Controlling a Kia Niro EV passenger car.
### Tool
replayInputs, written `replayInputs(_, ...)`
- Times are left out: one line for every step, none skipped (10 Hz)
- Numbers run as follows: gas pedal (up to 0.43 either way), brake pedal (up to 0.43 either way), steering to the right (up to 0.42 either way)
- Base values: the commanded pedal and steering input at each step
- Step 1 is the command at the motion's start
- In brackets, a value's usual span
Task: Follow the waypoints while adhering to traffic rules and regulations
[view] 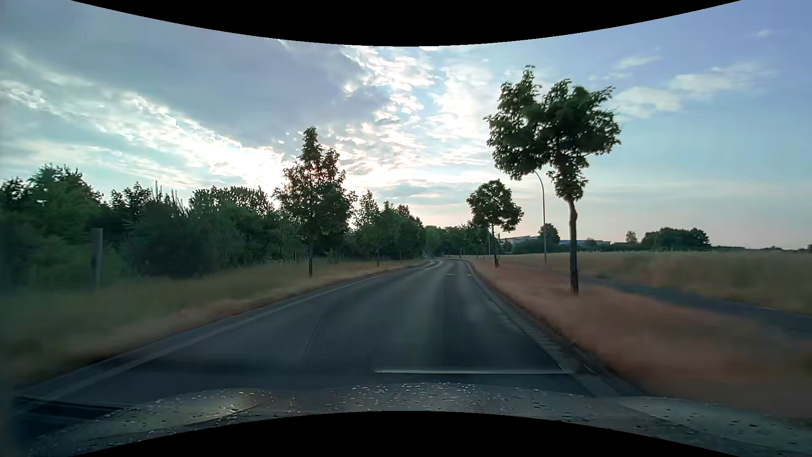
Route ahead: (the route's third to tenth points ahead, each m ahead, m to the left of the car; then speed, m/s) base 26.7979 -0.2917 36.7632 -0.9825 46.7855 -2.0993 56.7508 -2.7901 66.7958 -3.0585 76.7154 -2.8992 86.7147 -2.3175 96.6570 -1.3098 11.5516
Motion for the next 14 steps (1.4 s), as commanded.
replayInputs(0.0,0.0,0.018)
replayInputs(0.0,0.0,0.017)
replayInputs(0.0,0.0,0.015)
replayInputs(0.0,0.0,0.011)
replayInputs(0.0,0.0,0.012)
replayInputs(0.0,0.0,0.009)
replayInputs(0.0,0.0,0.009)
replayInputs(0.0,0.0,0.009)
replayInputs(0.0,0.0,0.009)
replayInputs(0.0,0.0,0.009)
replayInputs(0.0,0.0,0.009)
replayInputs(0.0,0.0,0.009)
replayInputs(0.0,0.0,0.009)
replayInputs(0.0,0.0,0.009)
